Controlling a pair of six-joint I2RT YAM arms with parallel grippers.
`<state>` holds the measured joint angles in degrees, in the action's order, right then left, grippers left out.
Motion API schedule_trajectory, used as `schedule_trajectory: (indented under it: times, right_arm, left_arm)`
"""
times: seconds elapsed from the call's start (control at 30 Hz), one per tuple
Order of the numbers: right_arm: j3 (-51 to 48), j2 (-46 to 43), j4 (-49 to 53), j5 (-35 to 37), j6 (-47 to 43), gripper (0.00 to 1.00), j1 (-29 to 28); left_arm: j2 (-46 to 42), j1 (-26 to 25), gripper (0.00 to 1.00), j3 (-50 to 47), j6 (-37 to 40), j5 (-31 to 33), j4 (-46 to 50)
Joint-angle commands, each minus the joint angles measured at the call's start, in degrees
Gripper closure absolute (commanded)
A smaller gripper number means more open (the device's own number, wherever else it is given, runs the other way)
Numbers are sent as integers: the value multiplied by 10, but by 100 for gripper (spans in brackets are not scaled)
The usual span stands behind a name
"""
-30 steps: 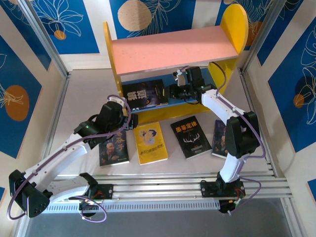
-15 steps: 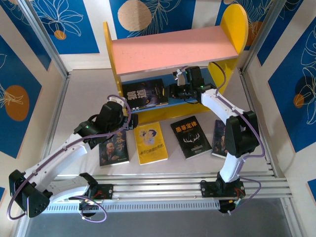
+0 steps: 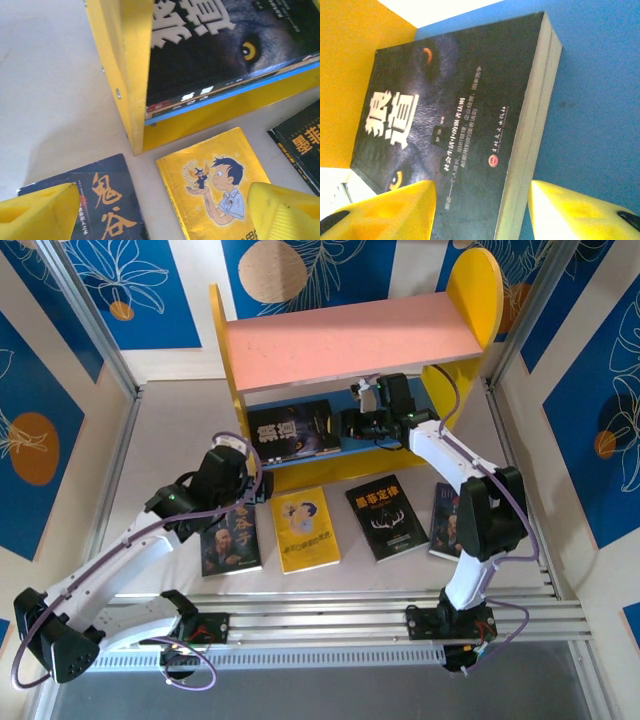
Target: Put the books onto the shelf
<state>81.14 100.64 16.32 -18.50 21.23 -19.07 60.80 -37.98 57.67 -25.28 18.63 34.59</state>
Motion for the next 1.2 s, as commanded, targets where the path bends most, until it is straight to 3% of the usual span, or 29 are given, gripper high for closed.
schedule_trajectory:
  times: [0.0,0.23,0.4,0.63,0.97,1.17]
  right_arm:
    - [-27,-80,15,16,-21,47,12]
    - [-152,-214,63,54,-16,43,4]
    - [-242,-256,86,74,21,43,-50]
    - [-319,-217,43,77,67,43,-127]
    - [-314,-116,11,87,73,44,-176]
    - [-314,-94,0,115,85,44,-201]
  left_arm:
    - [-18,8,12,32,-12,35,51]
    - [-16,8,12,33,-45,-7,114]
    - [-6,7,13,-34,-94,-80,71]
    - [55,-15,14,-132,-148,-172,-65]
    - [137,-50,16,-157,-191,-201,-163]
    - [161,-62,16,-162,-207,-206,-168]
